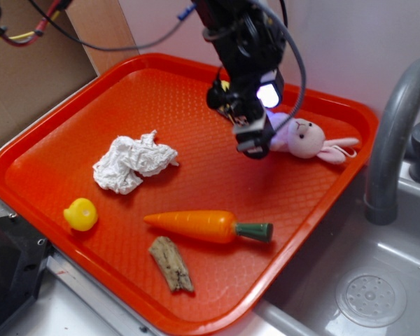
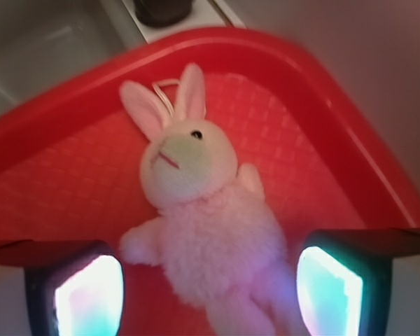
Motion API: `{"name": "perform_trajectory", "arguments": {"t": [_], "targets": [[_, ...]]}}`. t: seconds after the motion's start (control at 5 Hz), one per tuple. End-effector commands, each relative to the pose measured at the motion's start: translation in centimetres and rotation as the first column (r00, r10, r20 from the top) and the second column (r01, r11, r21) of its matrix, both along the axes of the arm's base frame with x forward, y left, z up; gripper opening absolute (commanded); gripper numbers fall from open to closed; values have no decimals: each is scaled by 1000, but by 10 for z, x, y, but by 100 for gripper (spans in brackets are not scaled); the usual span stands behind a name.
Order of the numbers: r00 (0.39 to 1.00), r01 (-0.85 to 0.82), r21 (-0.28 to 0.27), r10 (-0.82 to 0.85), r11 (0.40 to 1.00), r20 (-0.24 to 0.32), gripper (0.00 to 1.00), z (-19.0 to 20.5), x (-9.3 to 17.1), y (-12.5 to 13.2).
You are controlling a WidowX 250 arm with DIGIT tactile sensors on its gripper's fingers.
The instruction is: Grab the pink bunny.
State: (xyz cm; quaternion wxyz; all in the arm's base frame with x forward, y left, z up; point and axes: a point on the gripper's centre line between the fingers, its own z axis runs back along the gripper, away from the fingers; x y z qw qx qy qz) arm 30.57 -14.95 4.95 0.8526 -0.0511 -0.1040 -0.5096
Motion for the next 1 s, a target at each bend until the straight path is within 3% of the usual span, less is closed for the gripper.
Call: {"name": "perform_trajectory", "arguments": {"t": [0.0,0.2,0.4,0.6,0.8], "targets": [[996,57,-82,-63,995,-69,100,-15,-2,-33],[999,-10,-75,7,997,-35,0,-16,-4,-28],[984,-174,-58,173,983,-31,0,11,-12,-8],[910,-413,-18,412,911,-39,0,41,-26,9],[769,-606,148,623,781,-140,0,69,-34,24]]}}
